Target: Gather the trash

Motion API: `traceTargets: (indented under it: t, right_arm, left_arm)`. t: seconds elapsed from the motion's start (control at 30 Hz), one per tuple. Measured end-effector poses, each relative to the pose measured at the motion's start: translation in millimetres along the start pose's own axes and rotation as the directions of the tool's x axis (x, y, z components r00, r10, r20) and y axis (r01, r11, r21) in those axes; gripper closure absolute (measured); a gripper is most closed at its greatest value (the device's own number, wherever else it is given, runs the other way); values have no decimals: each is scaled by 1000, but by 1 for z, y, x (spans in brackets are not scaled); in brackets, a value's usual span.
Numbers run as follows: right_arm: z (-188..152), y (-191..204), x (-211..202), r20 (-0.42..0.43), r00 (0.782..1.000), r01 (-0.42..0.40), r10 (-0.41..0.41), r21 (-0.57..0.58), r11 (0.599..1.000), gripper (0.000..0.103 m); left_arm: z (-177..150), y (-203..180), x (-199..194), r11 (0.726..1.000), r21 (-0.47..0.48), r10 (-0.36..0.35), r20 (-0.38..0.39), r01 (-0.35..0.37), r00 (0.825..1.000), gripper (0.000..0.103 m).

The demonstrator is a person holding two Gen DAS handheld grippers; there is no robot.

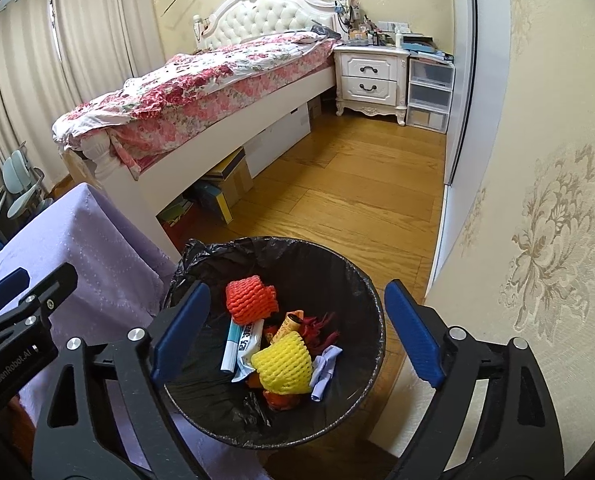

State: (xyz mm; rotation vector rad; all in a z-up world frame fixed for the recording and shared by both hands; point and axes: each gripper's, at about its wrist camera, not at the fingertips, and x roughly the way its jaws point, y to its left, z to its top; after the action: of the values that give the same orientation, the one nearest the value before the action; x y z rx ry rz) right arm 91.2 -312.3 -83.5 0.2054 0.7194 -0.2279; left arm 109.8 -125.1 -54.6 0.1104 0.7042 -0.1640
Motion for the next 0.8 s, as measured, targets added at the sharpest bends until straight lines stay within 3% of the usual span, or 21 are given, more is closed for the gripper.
traceTargets:
  t: [0.8]
  right_arm:
    - [-15, 48, -68, 72, 996, -44, 49, -66, 997, 8]
  left_arm:
    - [-22, 57, -72, 993, -78, 96, 85, -90, 992, 16]
